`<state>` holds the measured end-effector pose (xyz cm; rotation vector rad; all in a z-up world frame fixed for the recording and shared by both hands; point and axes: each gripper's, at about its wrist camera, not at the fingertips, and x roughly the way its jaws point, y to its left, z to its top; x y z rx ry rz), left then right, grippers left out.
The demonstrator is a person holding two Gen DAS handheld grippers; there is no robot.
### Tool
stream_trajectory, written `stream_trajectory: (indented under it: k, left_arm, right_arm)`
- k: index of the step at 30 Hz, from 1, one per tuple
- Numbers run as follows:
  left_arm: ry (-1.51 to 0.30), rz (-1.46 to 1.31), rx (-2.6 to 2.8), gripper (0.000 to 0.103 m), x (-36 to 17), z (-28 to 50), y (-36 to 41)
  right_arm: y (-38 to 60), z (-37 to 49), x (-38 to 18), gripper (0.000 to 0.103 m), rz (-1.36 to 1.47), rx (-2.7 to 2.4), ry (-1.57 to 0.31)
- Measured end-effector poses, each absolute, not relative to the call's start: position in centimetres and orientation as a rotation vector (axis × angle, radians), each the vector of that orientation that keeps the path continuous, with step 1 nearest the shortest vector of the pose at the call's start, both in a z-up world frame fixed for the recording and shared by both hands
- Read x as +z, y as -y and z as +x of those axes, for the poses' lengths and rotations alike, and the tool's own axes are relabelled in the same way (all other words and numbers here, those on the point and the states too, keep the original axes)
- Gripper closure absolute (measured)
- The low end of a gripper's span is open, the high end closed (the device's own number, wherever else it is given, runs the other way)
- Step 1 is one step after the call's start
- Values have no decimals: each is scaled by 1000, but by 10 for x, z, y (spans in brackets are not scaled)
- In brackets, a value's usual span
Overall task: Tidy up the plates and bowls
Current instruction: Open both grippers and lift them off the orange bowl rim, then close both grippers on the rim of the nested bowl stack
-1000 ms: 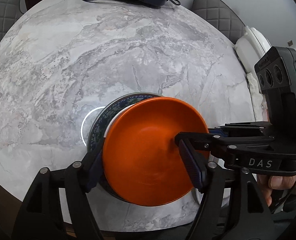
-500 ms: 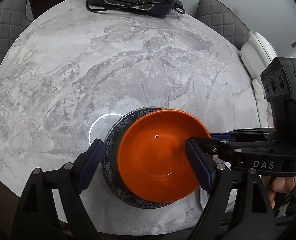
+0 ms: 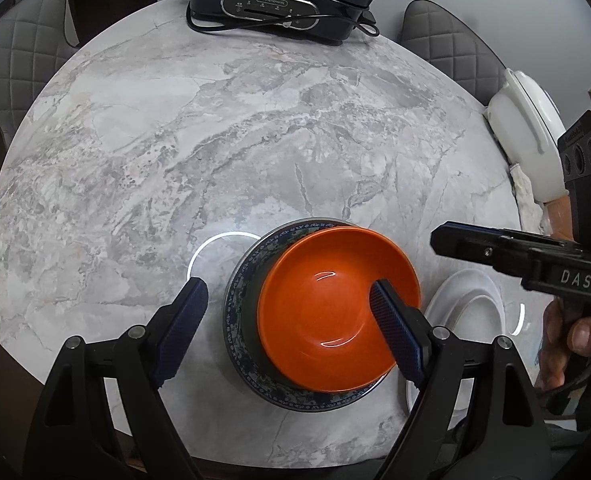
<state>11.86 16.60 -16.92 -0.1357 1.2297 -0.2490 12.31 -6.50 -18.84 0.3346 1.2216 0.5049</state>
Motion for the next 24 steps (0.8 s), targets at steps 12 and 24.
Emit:
stream_trajectory:
  k: [12, 24]
  left_arm:
    - [-1223, -277, -121, 21, -180, 92, -269]
    - [-1322, -288, -293, 22, -226, 82, -247]
  right_arm:
    - [101, 122, -223, 63, 417, 509, -1321]
    - [80, 116, -250, 62, 414, 562, -1393]
